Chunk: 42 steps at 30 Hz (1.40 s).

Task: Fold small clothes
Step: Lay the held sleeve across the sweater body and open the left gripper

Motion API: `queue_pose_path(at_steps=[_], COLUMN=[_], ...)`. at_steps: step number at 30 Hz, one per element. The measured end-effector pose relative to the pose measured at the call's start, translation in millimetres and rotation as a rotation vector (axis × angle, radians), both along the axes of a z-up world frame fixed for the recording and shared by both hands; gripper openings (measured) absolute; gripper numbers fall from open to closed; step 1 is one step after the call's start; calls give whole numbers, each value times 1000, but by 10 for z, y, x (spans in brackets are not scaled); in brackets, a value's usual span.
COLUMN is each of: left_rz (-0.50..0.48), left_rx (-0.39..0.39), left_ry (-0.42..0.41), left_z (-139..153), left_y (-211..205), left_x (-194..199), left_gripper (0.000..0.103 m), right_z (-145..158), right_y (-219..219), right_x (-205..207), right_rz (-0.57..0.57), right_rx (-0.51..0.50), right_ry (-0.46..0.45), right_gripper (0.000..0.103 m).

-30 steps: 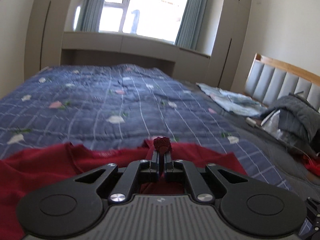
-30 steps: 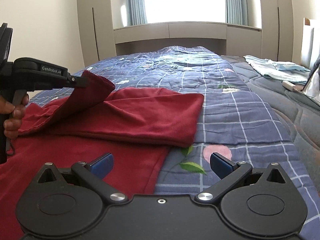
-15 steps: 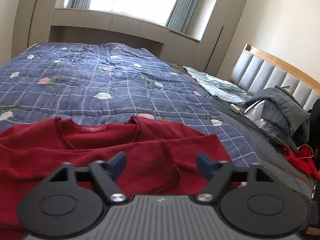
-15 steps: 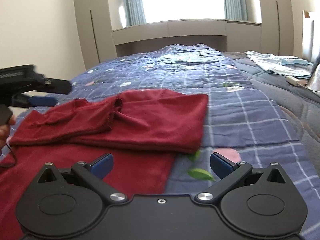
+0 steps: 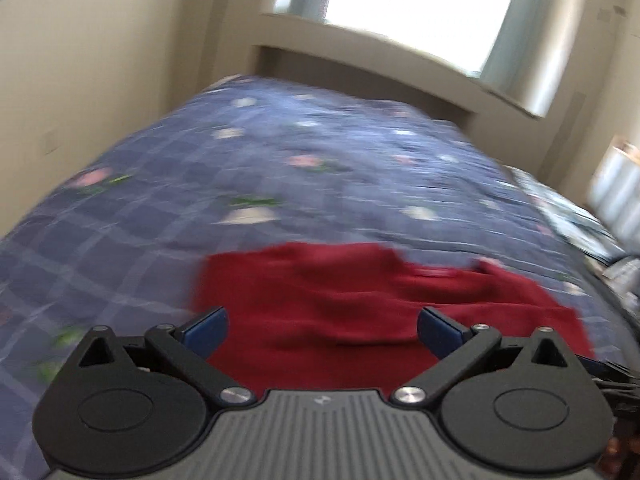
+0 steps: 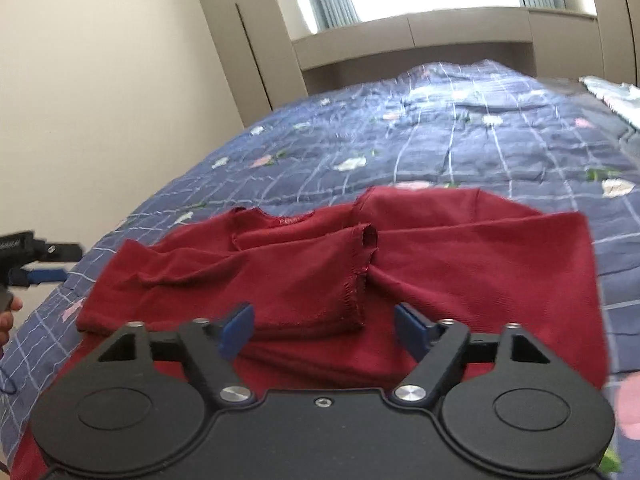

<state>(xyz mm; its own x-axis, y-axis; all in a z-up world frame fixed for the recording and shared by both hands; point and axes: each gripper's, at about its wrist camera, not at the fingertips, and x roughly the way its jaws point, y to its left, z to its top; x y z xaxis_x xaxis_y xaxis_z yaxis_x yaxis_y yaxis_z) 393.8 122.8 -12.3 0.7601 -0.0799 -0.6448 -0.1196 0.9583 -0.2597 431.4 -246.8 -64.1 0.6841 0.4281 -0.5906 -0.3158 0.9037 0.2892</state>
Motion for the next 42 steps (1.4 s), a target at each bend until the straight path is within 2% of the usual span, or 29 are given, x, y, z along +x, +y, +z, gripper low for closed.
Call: queue_pose_path(at_steps=[4, 7, 9, 10, 14, 17, 21, 24, 27, 29, 33, 35, 37, 39, 42], left_rz=[114, 144, 159, 161, 135, 110, 95, 96, 124, 136, 142, 142, 149, 153, 154], left_rx=[-82, -189, -242, -256, -235, -201, -164, -165, -131, -74, 53, 95, 91, 59, 9], left_ry=[34, 57, 61, 59, 38, 14, 27, 41, 34, 35, 61, 55, 50, 46, 21], left_z=[-221, -398, -487, -513, -527, -494, -528, -601, -651, -675, -753, -784, -776, -738, -640], left_y=[602, 885, 977, 993, 922, 827, 754, 737, 735, 709, 632, 601, 602, 632, 677], left_x=[2, 96, 170, 201, 294, 304, 386, 471, 534, 579, 652, 661, 653, 585, 354], left_gripper=[103, 102, 102, 102, 102, 102, 102, 102, 98, 98, 96, 96, 95, 96, 101], right_z=[-67, -67, -59, -49, 80, 100, -71, -95, -64, -41, -78, -158, -195, -195, -218], right_y=[33, 35, 47, 64, 4, -79, -129, -107, -38, 13, 120, 164, 151, 135, 102], right_x=[107, 168, 191, 196, 48, -51, -75, -100, -110, -104, -31, 41, 68, 62, 78], right_rz=[-54, -95, -102, -108, -149, -182, -178, -193, -203, -194, -166, -168, -173, -183, -195], right_rx=[13, 25, 24, 13, -10, -44, -57, -67, -125, -177, -272, -329, -327, -324, -307], right_ry=[18, 23, 21, 11, -77, -88, -28, -45, -94, -135, -179, -157, -145, -150, -140], right_gripper=[58, 36, 10, 5, 3, 3, 7, 15, 49, 62, 67, 68, 69, 76, 79])
